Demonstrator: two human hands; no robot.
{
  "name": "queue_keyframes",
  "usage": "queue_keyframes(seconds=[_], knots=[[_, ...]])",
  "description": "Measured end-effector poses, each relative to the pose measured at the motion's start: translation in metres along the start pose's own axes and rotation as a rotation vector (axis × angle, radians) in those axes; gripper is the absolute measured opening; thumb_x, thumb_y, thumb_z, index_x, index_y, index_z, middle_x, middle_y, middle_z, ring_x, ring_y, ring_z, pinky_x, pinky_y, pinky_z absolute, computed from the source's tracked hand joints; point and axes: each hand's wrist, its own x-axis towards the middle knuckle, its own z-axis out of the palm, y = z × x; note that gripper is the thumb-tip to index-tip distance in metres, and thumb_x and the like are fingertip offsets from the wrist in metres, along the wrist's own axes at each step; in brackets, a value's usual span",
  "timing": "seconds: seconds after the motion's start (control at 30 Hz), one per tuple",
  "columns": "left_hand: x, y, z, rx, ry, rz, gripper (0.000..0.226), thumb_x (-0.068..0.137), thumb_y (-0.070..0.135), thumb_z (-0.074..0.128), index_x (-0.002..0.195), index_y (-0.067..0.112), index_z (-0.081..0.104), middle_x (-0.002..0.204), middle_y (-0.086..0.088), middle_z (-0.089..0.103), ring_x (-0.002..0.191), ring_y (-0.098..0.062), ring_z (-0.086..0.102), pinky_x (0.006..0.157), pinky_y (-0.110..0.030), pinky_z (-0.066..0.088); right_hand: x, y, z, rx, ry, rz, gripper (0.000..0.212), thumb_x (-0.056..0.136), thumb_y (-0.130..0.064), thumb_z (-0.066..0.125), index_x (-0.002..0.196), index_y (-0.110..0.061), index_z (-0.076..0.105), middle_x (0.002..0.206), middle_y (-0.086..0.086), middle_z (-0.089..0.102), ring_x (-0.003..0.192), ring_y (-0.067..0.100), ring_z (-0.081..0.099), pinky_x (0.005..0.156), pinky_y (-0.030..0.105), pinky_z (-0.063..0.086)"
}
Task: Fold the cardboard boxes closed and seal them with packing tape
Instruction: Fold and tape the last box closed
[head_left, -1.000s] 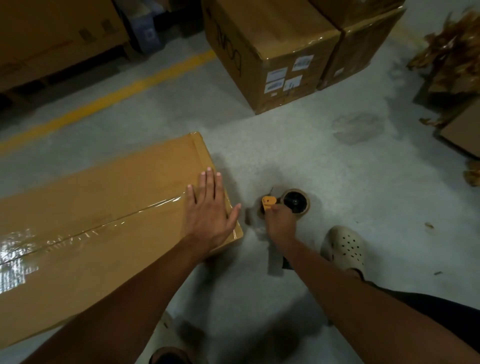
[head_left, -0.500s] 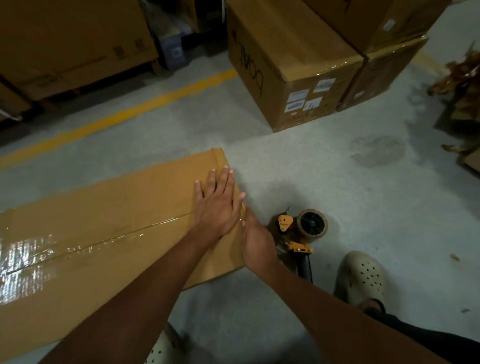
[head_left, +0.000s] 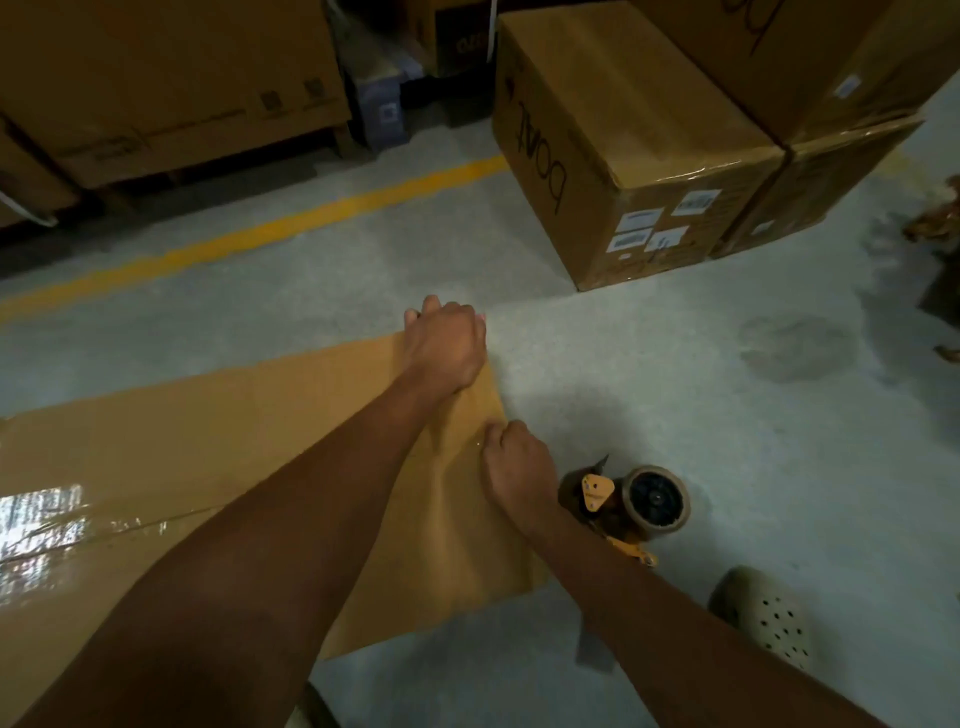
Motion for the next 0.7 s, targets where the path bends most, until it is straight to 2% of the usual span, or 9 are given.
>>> queue_keyframes(seconds=[0.1, 0.2, 0.33, 0.43, 0.5, 0.6, 0.67, 0.7], knots=[[0.014, -0.002, 0.0, -0.052, -0.043, -0.083, 0.042, 0.101, 0.035, 0.032, 0.08, 0.014, 0.062, 0.089, -0.01, 0.065, 0.097, -0.027, 0.052, 0.088, -0.041, 0.037, 0.027, -0.017, -0.011, 0.035, -0.075, 0.021, 0.034, 0.105, -0.017, 0.031, 0.126, 0.004, 0.047, 0.127, 0.023, 0.053, 0.12, 0.039, 0.051, 0.091, 0.036, 0.041], [0.026, -0.004, -0.004, -0.098, -0.128, -0.136, 0.04, 0.097, 0.037, 0.04, 0.065, 0.016, 0.05, 0.078, -0.007, 0.06, 0.076, -0.025, 0.053, 0.072, -0.035, 0.039, 0.063, -0.036, -0.011, 0.113, -0.048, 0.036, 0.035, 0.101, -0.021, 0.042, 0.129, 0.0, 0.046, 0.131, 0.018, 0.054, 0.122, 0.036, 0.053, 0.097, 0.038, 0.041], [0.035, -0.011, -0.01, -0.179, -0.266, -0.129, 0.037, 0.098, 0.042, 0.042, 0.074, 0.018, 0.057, 0.08, -0.004, 0.061, 0.078, -0.025, 0.058, 0.072, -0.034, 0.044, 0.07, -0.032, -0.007, 0.137, -0.049, -0.046, 0.046, 0.104, -0.033, 0.038, 0.141, -0.007, 0.036, 0.132, 0.017, 0.056, 0.12, 0.036, 0.054, 0.098, 0.041, 0.041], [0.029, -0.005, -0.007, -0.112, -0.16, -0.118, 0.037, 0.097, 0.039, 0.039, 0.075, 0.016, 0.058, 0.081, -0.005, 0.062, 0.077, -0.025, 0.059, 0.071, -0.033, 0.044, 0.059, -0.025, -0.009, 0.066, -0.044, -0.138, 0.058, 0.107, -0.035, 0.03, 0.155, -0.007, 0.013, 0.144, 0.02, 0.047, 0.128, 0.036, 0.049, 0.104, 0.041, 0.038], [0.026, -0.001, -0.005, -0.096, -0.117, -0.158, 0.036, 0.097, 0.038, 0.039, 0.077, 0.015, 0.058, 0.081, -0.006, 0.062, 0.077, -0.026, 0.058, 0.071, -0.033, 0.042, 0.041, -0.016, -0.007, 0.081, -0.046, -0.155, 0.061, 0.107, -0.039, 0.025, 0.157, -0.013, 0.001, 0.155, 0.015, 0.036, 0.134, 0.034, 0.044, 0.109, 0.044, 0.035], [0.02, 0.007, -0.002, -0.043, -0.023, -0.214, 0.038, 0.1, 0.034, 0.035, 0.077, 0.014, 0.058, 0.082, -0.008, 0.065, 0.076, -0.026, 0.053, 0.079, -0.037, 0.039, -0.002, 0.011, 0.002, 0.114, -0.033, -0.141, 0.061, 0.106, -0.042, 0.023, 0.157, -0.021, -0.001, 0.157, 0.008, 0.033, 0.133, 0.031, 0.046, 0.107, 0.043, 0.037], [0.012, 0.014, 0.002, 0.005, 0.046, -0.214, 0.042, 0.104, 0.031, 0.031, 0.08, 0.016, 0.063, 0.085, -0.008, 0.068, 0.085, -0.027, 0.054, 0.085, -0.041, 0.037, -0.025, 0.024, 0.007, 0.084, 0.022, -0.161, 0.059, 0.106, -0.044, 0.021, 0.157, -0.021, 0.003, 0.153, 0.008, 0.041, 0.128, 0.03, 0.051, 0.103, 0.041, 0.041], [0.007, 0.016, 0.004, 0.015, 0.06, -0.195, 0.042, 0.104, 0.031, 0.03, 0.088, 0.016, 0.066, 0.091, -0.008, 0.069, 0.093, -0.028, 0.055, 0.087, -0.042, 0.037, -0.028, 0.026, 0.009, 0.075, 0.059, -0.162, 0.057, 0.105, -0.044, 0.021, 0.156, -0.021, 0.008, 0.147, 0.008, 0.047, 0.123, 0.03, 0.056, 0.099, 0.041, 0.044]])
